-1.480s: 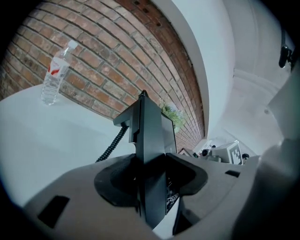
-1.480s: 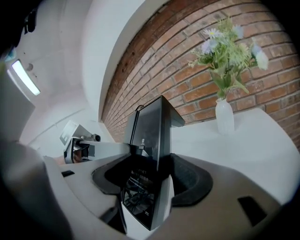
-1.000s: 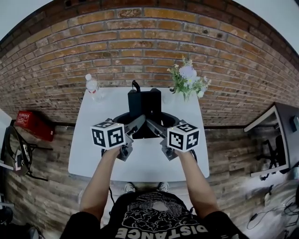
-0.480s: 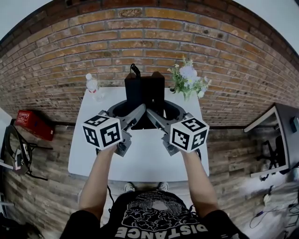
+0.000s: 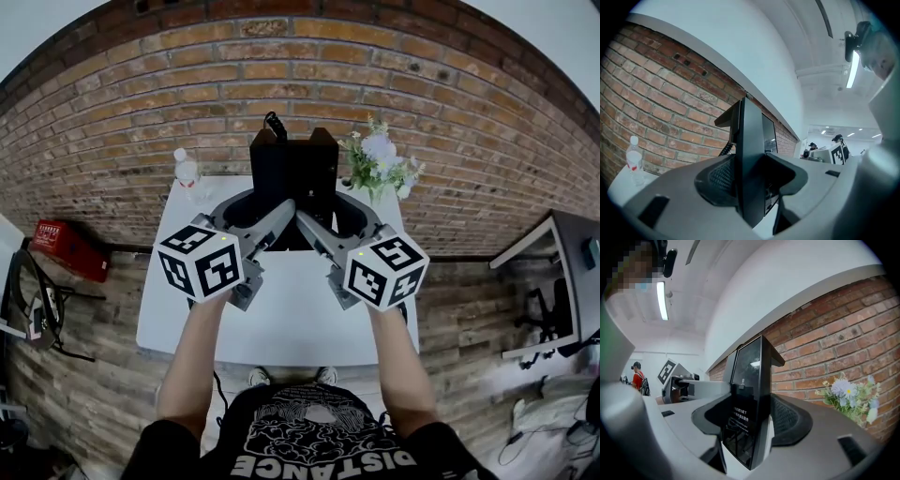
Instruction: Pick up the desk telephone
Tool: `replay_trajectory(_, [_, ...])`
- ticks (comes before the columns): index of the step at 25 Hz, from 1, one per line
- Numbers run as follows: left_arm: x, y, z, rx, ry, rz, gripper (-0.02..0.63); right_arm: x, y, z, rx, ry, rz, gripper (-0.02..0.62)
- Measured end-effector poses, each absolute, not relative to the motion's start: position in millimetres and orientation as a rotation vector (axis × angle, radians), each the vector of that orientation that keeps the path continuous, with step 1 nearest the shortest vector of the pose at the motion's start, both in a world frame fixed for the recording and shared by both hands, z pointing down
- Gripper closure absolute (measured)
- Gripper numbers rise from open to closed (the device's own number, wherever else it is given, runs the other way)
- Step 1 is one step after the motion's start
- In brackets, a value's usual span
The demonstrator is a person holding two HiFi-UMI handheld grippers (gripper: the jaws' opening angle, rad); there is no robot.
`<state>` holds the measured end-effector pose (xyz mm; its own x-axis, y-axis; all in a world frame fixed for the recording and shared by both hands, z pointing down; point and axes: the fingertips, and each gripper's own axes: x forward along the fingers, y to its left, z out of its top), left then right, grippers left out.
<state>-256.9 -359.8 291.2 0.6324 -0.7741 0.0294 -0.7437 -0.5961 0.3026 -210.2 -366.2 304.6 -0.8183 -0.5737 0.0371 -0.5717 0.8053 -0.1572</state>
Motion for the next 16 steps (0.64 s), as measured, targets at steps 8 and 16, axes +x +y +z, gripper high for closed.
replay_trajectory(8, [-257.0, -361.1, 293.6, 2.561, -1.218, -0.154, 0.410, -210.3, -366.8, 307.2, -0.953, 2.975, -0.262, 0.337])
replay_trajectory(16, [-257.3, -363.6, 295.3, 2.557, -1.215, -0.154, 0.410, -210.8, -369.4, 308.9, -0.950, 2.978, -0.264, 0.339])
